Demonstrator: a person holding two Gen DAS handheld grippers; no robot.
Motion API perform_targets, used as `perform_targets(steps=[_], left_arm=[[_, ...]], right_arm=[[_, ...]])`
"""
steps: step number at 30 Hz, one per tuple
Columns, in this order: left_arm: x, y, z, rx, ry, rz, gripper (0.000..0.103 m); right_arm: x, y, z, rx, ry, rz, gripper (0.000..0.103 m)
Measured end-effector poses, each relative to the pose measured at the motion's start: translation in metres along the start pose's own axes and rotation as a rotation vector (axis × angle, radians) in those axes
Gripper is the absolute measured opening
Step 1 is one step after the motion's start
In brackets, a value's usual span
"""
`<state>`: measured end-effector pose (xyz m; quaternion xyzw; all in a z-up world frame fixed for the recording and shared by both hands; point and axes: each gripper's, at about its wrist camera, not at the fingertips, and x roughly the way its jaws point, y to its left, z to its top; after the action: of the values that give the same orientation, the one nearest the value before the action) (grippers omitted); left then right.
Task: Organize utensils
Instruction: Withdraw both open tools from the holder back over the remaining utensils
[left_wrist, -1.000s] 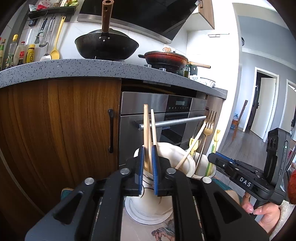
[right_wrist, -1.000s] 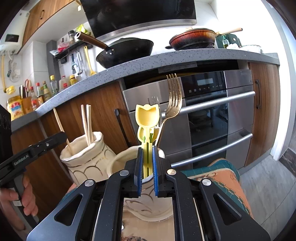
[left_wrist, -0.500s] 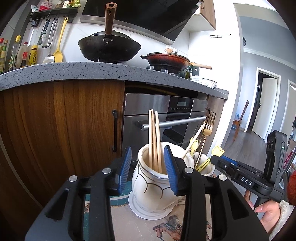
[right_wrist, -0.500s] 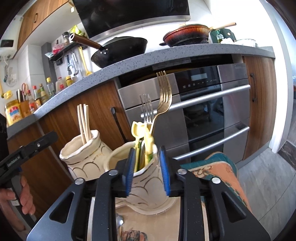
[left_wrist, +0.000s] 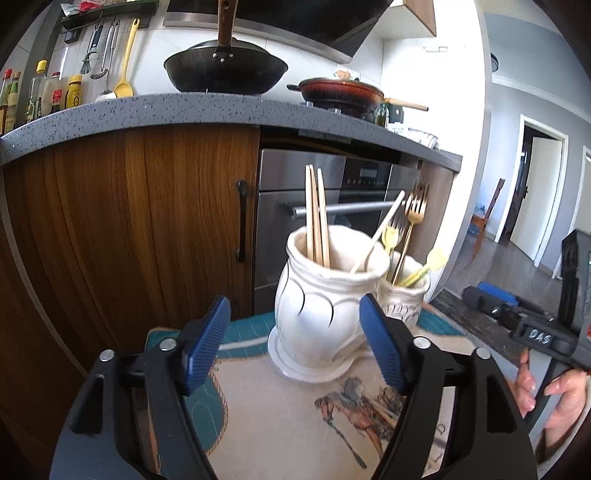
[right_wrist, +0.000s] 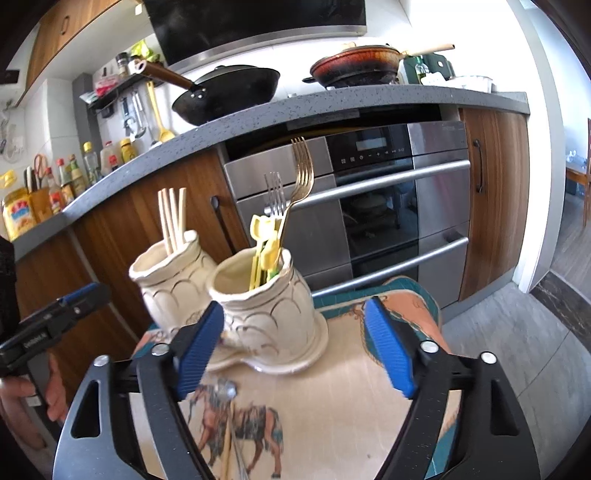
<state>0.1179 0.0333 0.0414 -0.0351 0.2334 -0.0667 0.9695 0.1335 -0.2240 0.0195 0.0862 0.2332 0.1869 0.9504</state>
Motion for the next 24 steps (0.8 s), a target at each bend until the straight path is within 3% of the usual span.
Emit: perform_targets(steps=[4, 9, 20, 24], left_arm=[[-0.006, -0.004, -0.012, 0.005, 0.022, 0.012, 0.086], [-0.015, -0.013, -0.024, 0.036, 0.036, 0.029, 0.095], [-0.018, -0.036, -0.051, 0.076, 0.122, 0.009, 0.097], [-0.011, -0.047, -0.068, 0.078, 0.206, -0.020, 0.097]], right_arm=[[-0.012, 0.007, -0.003, -0.040, 0.001, -0.007, 0.093], [-0.027, 0.017, -0.008, -0.090, -0.001, -0.027, 0.095], [-0.042, 0.014, -0.029, -0.153, 0.069, -0.041, 0.097], [-0.042, 0.008, -0.040, -0.145, 0.110, -0.042, 0.097]])
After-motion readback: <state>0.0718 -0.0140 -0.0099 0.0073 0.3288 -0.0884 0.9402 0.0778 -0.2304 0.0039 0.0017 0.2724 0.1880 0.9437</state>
